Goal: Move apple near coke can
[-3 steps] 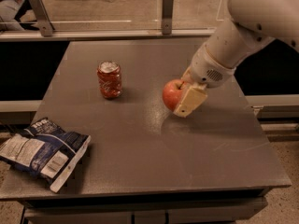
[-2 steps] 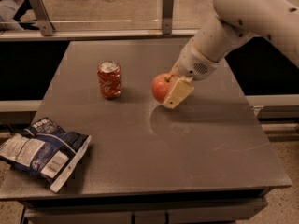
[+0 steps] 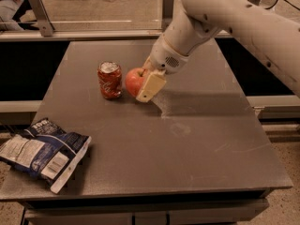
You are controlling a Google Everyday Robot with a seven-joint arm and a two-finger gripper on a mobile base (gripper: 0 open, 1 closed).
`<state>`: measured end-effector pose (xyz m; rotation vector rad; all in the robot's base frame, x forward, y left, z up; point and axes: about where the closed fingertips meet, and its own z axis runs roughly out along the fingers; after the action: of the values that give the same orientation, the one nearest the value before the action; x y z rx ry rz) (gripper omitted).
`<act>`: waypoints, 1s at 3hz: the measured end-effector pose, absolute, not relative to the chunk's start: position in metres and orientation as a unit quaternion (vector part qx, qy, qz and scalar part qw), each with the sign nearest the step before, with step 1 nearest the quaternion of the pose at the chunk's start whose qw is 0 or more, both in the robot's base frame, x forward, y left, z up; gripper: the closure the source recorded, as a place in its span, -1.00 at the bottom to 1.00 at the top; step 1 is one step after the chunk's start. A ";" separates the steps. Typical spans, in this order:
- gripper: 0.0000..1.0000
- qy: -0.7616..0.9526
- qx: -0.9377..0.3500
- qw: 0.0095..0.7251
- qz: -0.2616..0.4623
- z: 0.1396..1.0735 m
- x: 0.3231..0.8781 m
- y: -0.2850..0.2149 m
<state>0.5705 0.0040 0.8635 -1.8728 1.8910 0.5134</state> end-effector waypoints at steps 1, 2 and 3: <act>0.63 0.669 -0.696 0.191 0.179 0.863 0.567 0.027; 0.16 0.689 -0.690 0.144 0.168 0.842 0.572 0.029; -0.28 0.698 -0.681 0.138 0.174 0.829 0.576 0.026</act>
Offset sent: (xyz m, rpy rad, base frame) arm 0.0088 0.0205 -0.0456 -0.2368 0.1550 -0.0292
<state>0.5755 0.0257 0.8290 -1.9712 2.0181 0.5031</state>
